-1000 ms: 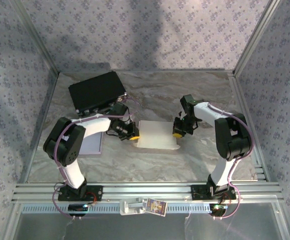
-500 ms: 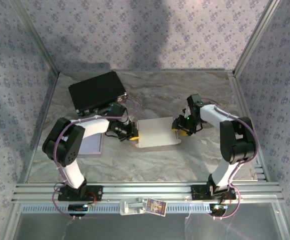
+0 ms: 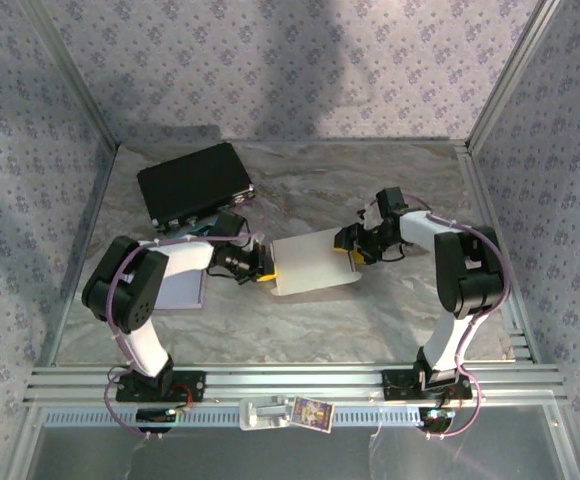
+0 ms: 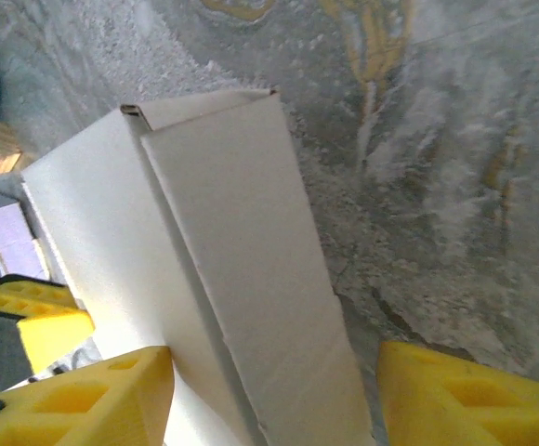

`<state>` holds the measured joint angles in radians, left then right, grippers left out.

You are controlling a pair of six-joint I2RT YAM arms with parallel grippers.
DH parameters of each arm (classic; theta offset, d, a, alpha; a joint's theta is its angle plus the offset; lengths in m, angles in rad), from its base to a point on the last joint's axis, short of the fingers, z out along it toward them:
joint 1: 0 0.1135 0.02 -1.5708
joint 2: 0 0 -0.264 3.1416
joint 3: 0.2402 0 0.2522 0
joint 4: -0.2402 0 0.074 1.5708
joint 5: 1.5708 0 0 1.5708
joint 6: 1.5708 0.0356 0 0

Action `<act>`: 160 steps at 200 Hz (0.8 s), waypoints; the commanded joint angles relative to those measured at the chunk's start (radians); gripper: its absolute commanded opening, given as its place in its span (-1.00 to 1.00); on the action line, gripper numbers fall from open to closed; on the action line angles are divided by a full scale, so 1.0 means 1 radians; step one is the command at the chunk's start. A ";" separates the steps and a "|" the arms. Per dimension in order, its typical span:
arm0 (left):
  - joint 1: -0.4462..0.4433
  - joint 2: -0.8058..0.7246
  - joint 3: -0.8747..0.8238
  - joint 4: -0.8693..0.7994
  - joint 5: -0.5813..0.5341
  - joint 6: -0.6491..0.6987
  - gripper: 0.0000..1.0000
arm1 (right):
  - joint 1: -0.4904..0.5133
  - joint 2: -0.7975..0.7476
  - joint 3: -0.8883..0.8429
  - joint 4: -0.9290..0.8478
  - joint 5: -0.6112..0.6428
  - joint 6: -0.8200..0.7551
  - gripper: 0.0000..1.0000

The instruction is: Fold the paper box

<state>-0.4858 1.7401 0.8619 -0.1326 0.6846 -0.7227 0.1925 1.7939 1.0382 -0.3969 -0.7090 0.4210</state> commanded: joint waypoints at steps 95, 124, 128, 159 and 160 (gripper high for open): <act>0.023 -0.120 0.020 -0.089 -0.180 0.048 -0.53 | 0.043 -0.018 -0.019 0.153 -0.208 0.306 -0.18; -0.026 -0.303 0.052 -0.119 -0.323 0.230 -0.39 | 0.027 -0.001 0.032 0.031 -0.228 0.375 -0.29; -0.039 -0.330 0.059 -0.127 -0.348 0.274 -0.38 | 0.024 -0.001 0.036 0.020 -0.232 0.384 -0.29; -0.175 -0.432 0.113 -0.212 -0.394 0.637 -0.33 | 0.006 0.001 0.065 -0.081 -0.255 0.475 -0.35; -0.180 -0.432 0.116 -0.218 -0.395 0.649 -0.33 | 0.005 0.003 0.066 -0.087 -0.256 0.477 -0.35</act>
<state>-0.5777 1.3663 0.9207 -0.2577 0.3584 -0.4171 0.2142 1.7935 1.0691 -0.3244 -0.9440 0.7933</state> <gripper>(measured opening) 0.324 0.333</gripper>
